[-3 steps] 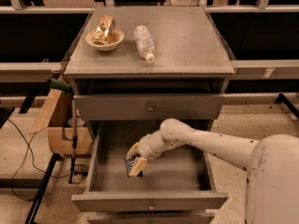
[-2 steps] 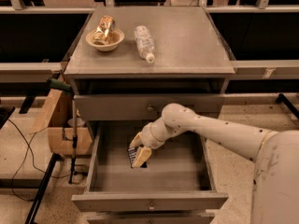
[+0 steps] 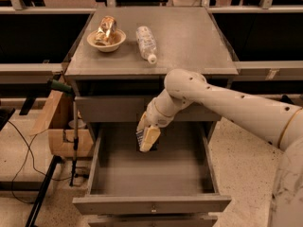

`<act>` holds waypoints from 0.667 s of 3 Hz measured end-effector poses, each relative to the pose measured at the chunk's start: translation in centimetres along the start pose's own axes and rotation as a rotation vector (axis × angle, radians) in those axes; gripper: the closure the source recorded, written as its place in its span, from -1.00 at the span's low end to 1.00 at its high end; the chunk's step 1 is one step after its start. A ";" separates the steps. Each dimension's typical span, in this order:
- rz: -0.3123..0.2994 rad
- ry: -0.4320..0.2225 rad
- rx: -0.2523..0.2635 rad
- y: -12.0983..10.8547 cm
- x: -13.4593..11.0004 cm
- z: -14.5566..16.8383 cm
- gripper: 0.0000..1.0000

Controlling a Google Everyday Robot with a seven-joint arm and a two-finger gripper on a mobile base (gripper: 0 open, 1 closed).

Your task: Pick rxbar blueberry from middle drawer and place on counter

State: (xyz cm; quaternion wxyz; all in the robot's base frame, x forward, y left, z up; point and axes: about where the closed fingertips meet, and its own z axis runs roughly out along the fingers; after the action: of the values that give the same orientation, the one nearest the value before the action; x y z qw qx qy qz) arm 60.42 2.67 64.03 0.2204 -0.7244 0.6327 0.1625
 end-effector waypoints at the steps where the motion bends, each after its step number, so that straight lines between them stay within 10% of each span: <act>1: 0.000 0.000 0.000 0.0 0.0 0.0 1.00; 2: -0.021 0.064 0.068 -0.9 -1.7 -4.4 1.00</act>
Offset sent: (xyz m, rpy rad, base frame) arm 0.0127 -0.0145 0.0942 -0.0641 -0.1538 -0.0553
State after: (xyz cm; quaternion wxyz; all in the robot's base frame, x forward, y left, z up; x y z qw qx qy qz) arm 60.88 1.92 68.76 0.2262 -0.7280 0.6369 0.1151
